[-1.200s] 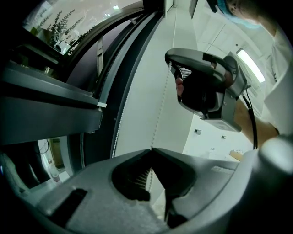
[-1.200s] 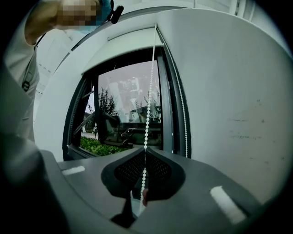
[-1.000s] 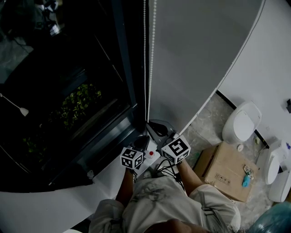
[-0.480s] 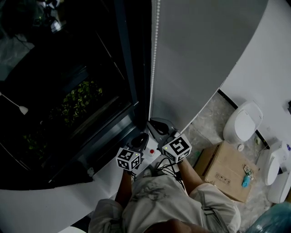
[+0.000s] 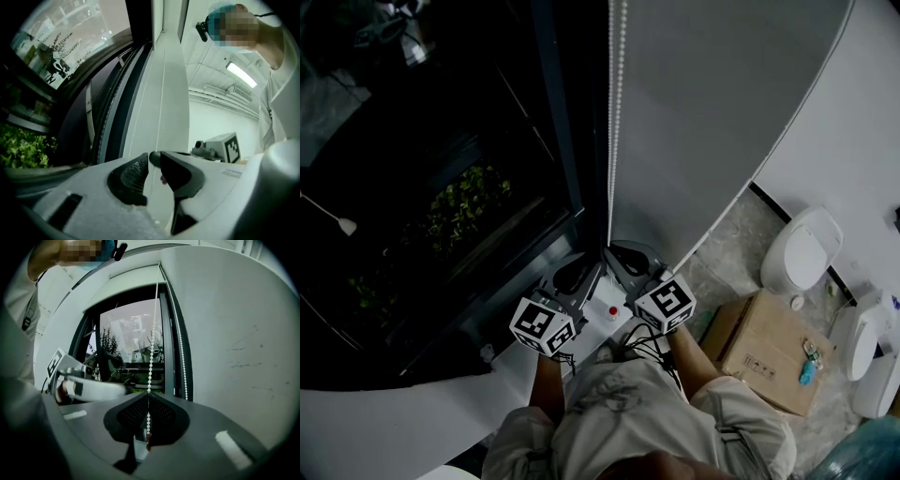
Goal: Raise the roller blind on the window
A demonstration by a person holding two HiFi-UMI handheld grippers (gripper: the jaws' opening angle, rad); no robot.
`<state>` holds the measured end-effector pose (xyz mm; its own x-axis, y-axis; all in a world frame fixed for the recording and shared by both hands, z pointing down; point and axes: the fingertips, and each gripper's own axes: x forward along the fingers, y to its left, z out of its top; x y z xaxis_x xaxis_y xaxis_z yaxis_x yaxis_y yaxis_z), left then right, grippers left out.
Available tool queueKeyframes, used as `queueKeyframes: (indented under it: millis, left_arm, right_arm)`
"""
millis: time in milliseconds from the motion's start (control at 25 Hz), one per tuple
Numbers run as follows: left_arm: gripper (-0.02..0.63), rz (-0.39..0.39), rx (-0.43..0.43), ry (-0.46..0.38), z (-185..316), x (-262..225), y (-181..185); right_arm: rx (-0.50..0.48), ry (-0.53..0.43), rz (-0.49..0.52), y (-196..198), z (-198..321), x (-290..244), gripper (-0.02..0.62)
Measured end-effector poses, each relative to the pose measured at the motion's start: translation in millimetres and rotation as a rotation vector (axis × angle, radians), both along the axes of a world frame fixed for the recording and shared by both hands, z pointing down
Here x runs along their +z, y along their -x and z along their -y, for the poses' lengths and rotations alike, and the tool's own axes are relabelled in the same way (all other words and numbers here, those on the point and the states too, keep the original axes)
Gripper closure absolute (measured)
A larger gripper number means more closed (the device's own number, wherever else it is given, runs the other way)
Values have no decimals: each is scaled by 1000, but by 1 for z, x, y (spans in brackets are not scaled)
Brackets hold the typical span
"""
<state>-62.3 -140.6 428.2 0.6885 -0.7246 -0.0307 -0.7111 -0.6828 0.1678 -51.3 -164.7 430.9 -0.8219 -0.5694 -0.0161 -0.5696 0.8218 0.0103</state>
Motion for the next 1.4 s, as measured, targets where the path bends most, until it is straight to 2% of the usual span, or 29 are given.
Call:
queueKeyframes:
  millis: [200, 400, 640, 760, 800, 1080, 1400]
  left_arm:
    - [513, -5, 30, -129, 2, -64, -5]
    - [511, -13, 21, -245, 11, -115, -8]
    - [509, -40, 32, -310, 16, -150, -21]
    - [564, -26, -4, -336, 19, -157, -23]
    - [588, -16, -19, -342, 20, -158, -23]
    - [595, 46, -73, -364, 19, -154, -27]
    - [595, 59, -84, -288, 24, -118, -25]
  right_arm:
    - [-4, -1, -3, -1, -2, -1, 584]
    - [-10, 3, -16, 4, -7, -2, 584]
    - [-24, -9, -24, 8, -11, -2, 584]
    - [-35, -18, -17, 11, -14, -4, 584]
    - [-38, -20, -15, 12, -14, -5, 584]
    - [-32, -20, -32, 10, -13, -2, 584]
    - [-25, 40, -77, 9, -11, 34, 584]
